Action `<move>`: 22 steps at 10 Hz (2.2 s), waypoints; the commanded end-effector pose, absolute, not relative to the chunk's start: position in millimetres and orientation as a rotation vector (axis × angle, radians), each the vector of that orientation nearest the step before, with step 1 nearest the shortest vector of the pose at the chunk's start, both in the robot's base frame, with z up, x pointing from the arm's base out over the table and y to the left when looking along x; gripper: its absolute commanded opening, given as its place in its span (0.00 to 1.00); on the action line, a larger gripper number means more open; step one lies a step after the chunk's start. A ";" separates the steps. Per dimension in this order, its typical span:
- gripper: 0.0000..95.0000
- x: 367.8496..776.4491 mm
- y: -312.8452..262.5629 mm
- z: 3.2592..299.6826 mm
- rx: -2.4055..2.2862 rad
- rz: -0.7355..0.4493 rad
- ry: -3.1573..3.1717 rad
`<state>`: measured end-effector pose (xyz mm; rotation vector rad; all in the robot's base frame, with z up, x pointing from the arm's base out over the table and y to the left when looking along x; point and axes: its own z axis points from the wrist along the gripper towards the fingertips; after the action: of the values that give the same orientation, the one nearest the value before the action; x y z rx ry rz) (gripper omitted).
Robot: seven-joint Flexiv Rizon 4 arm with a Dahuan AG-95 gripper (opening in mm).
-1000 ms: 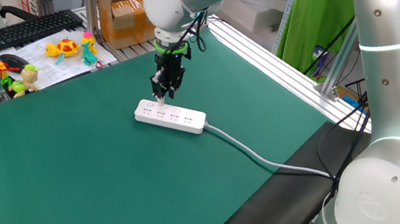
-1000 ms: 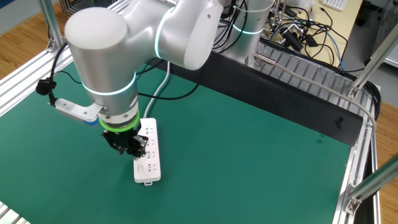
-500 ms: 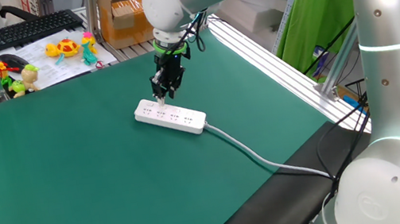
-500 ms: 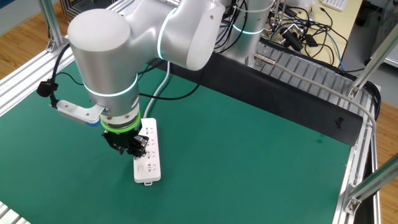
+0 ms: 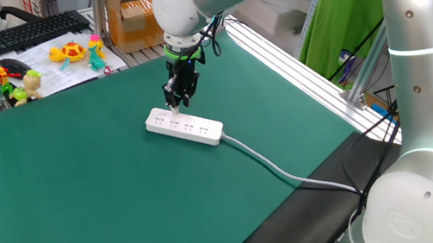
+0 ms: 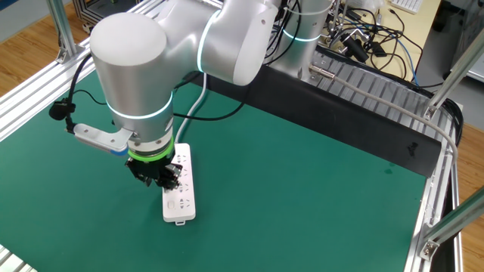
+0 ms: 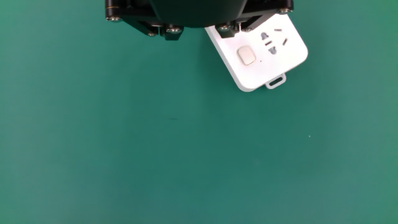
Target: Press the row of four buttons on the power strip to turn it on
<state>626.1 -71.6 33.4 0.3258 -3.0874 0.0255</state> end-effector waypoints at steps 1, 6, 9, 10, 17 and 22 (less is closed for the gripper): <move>0.40 626.1 -70.4 32.2 0.324 0.024 -3.087; 0.40 618.4 -67.7 29.6 0.310 0.026 -3.086; 0.40 618.1 -68.0 28.1 0.301 0.025 -3.086; 0.40 618.4 -68.0 28.0 0.298 0.024 -3.087; 0.40 621.5 -70.4 24.0 0.353 0.028 -3.088; 0.40 624.5 -71.9 16.5 0.378 0.039 -3.083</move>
<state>624.7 -71.5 29.9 0.3788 -3.0838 0.0308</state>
